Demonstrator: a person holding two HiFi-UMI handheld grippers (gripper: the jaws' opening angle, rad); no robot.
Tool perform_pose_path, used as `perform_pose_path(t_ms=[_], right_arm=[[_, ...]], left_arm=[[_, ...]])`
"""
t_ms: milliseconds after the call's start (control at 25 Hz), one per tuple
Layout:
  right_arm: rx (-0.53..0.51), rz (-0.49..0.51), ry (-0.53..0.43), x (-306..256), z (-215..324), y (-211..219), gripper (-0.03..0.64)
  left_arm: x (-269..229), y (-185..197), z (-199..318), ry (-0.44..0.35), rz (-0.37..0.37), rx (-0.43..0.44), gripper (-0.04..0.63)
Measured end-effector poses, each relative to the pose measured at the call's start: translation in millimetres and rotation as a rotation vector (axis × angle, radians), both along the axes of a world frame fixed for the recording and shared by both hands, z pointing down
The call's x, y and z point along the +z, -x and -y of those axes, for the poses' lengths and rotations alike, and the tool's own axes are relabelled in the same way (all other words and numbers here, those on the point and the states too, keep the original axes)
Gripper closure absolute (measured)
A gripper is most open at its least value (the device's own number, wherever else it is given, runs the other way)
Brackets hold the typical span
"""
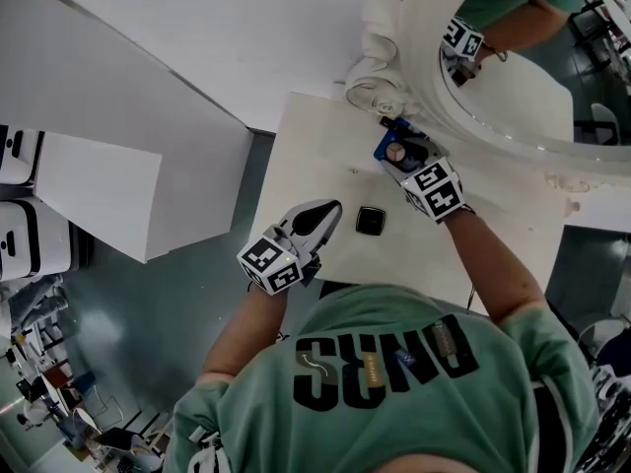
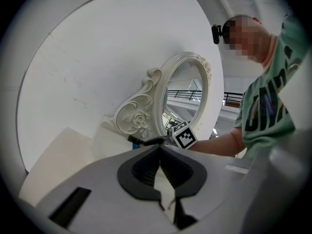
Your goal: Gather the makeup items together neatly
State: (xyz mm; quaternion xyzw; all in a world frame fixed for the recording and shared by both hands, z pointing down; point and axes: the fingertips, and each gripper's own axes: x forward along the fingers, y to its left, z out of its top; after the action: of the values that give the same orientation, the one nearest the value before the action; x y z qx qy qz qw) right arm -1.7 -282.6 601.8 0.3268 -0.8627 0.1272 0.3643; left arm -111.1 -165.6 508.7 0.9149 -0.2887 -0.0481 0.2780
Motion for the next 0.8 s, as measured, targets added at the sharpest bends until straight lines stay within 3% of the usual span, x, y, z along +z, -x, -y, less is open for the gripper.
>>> perform_pose_path(t_ms=[400, 800], right_arm=[[-0.012, 0.028, -0.051, -19, -4, -1, 0.400], [-0.031, 0.066, -0.085, -50, -46, -15, 0.400]], left_arm=[[-1, -2, -8, -0.002, 0.002, 0.001, 0.586], [-11, -28, -35, -0.025, -0.003, 0.033, 0.586]])
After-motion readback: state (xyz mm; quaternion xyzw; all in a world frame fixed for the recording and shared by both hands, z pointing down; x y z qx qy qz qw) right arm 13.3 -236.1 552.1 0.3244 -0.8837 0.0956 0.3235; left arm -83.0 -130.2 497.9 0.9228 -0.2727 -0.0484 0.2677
